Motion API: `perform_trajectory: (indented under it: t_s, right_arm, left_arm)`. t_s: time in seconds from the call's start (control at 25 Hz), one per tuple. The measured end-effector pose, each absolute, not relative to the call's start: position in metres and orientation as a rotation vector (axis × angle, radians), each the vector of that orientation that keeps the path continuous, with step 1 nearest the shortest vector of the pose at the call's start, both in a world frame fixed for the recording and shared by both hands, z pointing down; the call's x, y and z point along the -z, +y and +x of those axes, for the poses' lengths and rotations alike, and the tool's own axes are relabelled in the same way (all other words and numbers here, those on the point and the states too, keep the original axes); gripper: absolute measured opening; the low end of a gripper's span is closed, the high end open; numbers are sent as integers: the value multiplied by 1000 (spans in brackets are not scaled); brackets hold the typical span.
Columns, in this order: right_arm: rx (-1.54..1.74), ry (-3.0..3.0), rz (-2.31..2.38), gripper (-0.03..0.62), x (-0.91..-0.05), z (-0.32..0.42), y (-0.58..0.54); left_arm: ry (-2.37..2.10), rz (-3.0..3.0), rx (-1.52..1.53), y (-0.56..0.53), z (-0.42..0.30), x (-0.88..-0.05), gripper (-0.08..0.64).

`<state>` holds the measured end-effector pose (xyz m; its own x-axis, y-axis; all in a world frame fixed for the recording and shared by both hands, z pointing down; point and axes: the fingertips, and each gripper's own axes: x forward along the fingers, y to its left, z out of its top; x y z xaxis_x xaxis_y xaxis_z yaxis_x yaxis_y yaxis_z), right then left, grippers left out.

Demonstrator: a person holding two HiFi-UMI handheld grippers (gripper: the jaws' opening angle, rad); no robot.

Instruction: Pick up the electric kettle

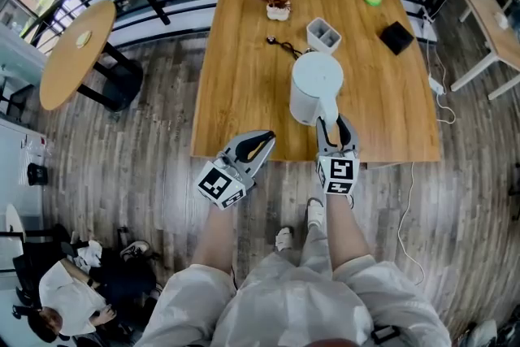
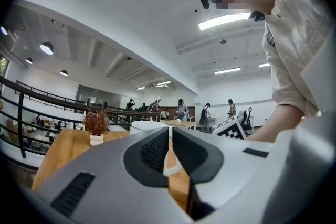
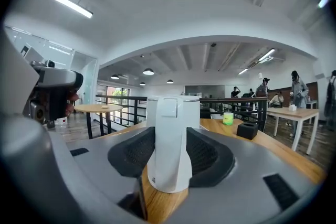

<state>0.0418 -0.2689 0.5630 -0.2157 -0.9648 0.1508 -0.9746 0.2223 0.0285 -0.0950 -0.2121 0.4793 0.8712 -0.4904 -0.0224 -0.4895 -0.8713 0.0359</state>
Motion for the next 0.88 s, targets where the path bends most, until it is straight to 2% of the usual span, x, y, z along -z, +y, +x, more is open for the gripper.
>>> perform_trajectory:
  t_s: [0.6, 0.88]
  right_arm:
    - [-185, -2290, 1828, 170, -598, 41, -271]
    - [-82, -2257, 1810, 169, -595, 49, -275]
  left_arm:
    - [-848, 2965, -32, -239, -103, -507, 11]
    - [-856, 2937, -8, -244, -100, -511, 11]
